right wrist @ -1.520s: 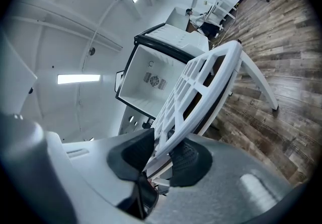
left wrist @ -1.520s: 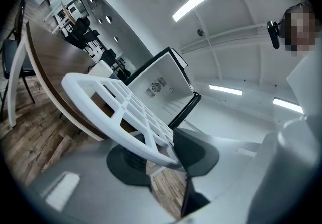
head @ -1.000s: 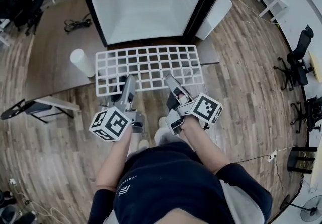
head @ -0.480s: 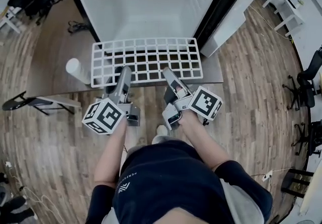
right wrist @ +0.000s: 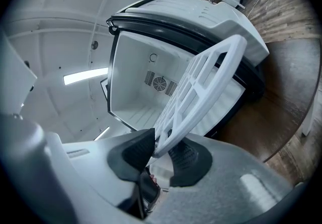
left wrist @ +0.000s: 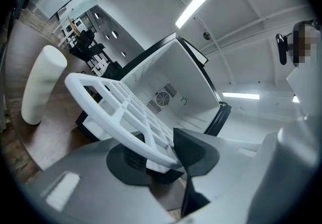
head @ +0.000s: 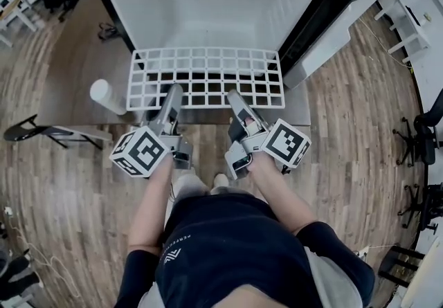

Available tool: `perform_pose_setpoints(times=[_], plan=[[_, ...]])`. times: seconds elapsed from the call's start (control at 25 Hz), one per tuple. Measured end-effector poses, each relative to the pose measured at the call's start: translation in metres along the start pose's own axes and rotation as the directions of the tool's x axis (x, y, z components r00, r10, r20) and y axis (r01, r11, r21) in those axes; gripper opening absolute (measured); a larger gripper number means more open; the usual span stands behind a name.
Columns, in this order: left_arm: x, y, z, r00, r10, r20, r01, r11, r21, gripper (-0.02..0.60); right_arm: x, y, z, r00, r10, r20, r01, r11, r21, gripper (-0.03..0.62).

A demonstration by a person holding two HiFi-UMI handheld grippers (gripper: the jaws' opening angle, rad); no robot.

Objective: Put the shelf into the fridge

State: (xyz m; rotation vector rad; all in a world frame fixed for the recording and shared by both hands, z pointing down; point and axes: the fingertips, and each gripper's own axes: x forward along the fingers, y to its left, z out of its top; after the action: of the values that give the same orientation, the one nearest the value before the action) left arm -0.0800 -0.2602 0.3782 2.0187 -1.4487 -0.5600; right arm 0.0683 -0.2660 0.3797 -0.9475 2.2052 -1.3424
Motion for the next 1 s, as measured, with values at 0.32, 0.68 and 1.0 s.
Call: perform_pose_setpoints(times=[0.32, 0.68, 1.0], plan=[[0.017, 0.007, 0.013, 0.998, -0.056, -0.032, 0.055, 0.998, -0.034, 0.147, 0.016, 0.006, 0.005, 0.999, -0.023, 0.046, 0.023, 1.000, 0.002, 0.080], [0.033, 0.012, 0.018, 0.996, -0.070, -0.060, 0.066, 0.996, -0.057, 0.146, 0.028, 0.003, 0.013, 0.997, -0.039, 0.072, 0.039, 0.999, 0.001, 0.080], [0.035, 0.012, 0.023, 0.996, -0.064, -0.062, 0.062, 0.997, -0.045, 0.146, 0.030, 0.008, 0.014, 0.997, -0.025, 0.068, 0.025, 1.000, 0.007, 0.080]])
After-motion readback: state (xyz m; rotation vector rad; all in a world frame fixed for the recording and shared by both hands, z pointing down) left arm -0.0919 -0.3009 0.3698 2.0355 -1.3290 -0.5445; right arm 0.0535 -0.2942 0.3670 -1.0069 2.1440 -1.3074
